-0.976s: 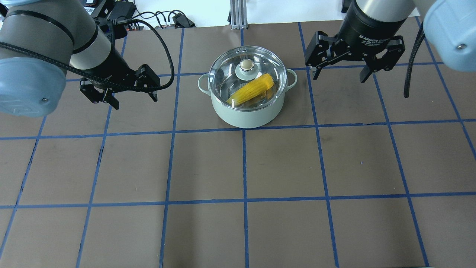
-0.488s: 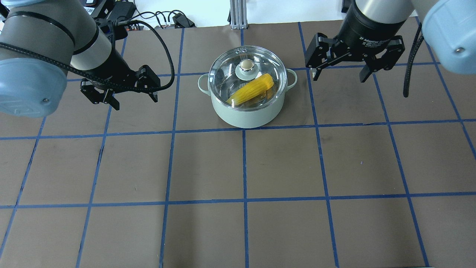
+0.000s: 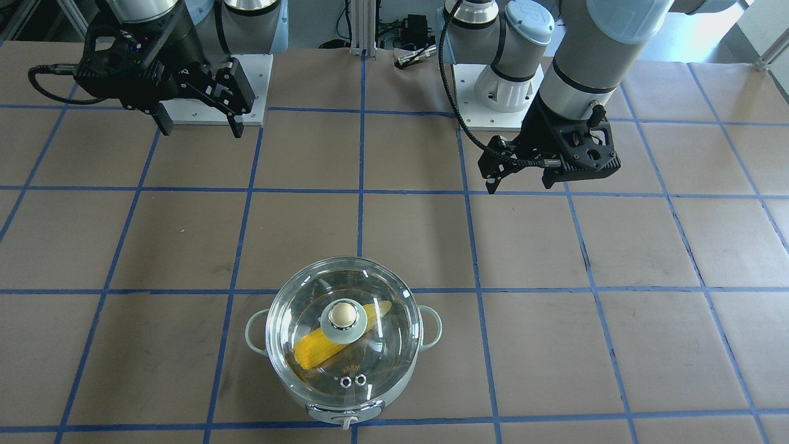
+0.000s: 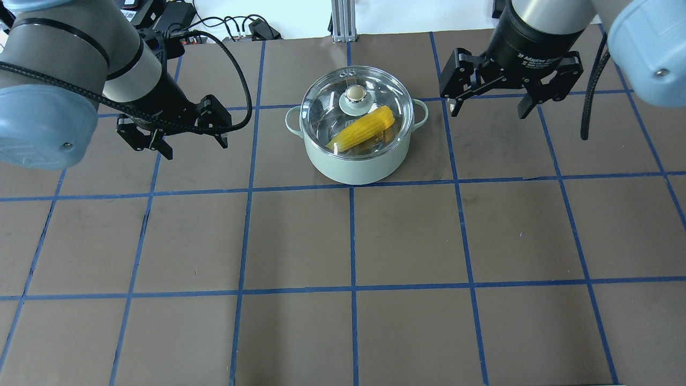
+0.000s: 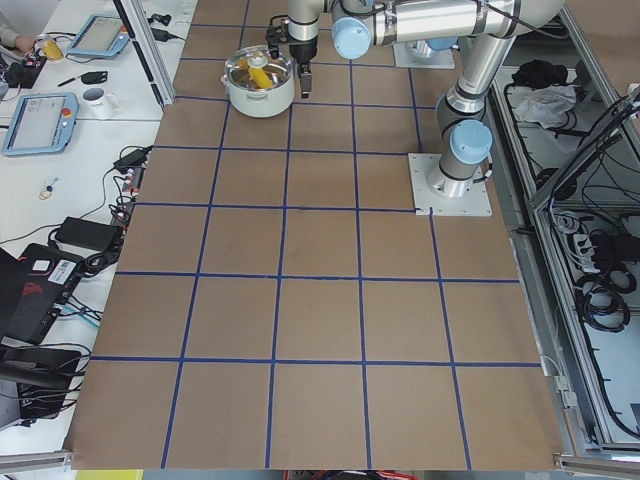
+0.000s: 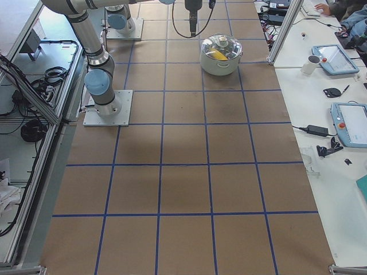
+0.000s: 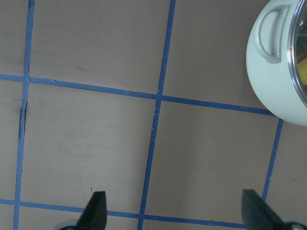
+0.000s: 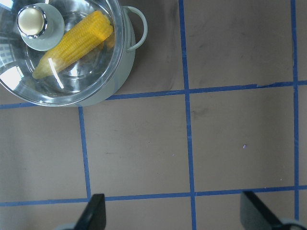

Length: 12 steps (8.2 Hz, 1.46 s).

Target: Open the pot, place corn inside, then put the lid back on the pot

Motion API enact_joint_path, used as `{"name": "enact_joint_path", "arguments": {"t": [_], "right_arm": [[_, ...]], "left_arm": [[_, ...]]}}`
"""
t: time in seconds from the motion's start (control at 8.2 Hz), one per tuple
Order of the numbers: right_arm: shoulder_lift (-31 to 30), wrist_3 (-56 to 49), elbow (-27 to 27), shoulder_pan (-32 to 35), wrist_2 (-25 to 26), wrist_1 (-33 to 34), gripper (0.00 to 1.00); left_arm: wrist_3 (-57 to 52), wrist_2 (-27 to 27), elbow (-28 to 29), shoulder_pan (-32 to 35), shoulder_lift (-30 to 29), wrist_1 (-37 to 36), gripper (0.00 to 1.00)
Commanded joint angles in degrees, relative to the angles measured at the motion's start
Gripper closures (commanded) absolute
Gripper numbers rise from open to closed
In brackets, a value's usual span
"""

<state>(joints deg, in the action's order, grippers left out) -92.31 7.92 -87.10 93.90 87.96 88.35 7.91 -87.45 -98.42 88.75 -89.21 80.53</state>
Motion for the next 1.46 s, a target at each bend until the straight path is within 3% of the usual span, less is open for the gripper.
{"name": "enact_joint_path", "arguments": {"t": [0.0, 1.34], "right_arm": [[0.03, -0.1, 0.0, 0.06, 0.02, 0.06, 0.0], [0.2, -0.1, 0.0, -0.03, -0.42, 0.33, 0.0]], "left_arm": [[0.09, 0.09, -0.1, 0.02, 0.0, -0.11, 0.0], [0.0, 0.35, -0.19, 0.02, -0.18, -0.37, 0.0]]}}
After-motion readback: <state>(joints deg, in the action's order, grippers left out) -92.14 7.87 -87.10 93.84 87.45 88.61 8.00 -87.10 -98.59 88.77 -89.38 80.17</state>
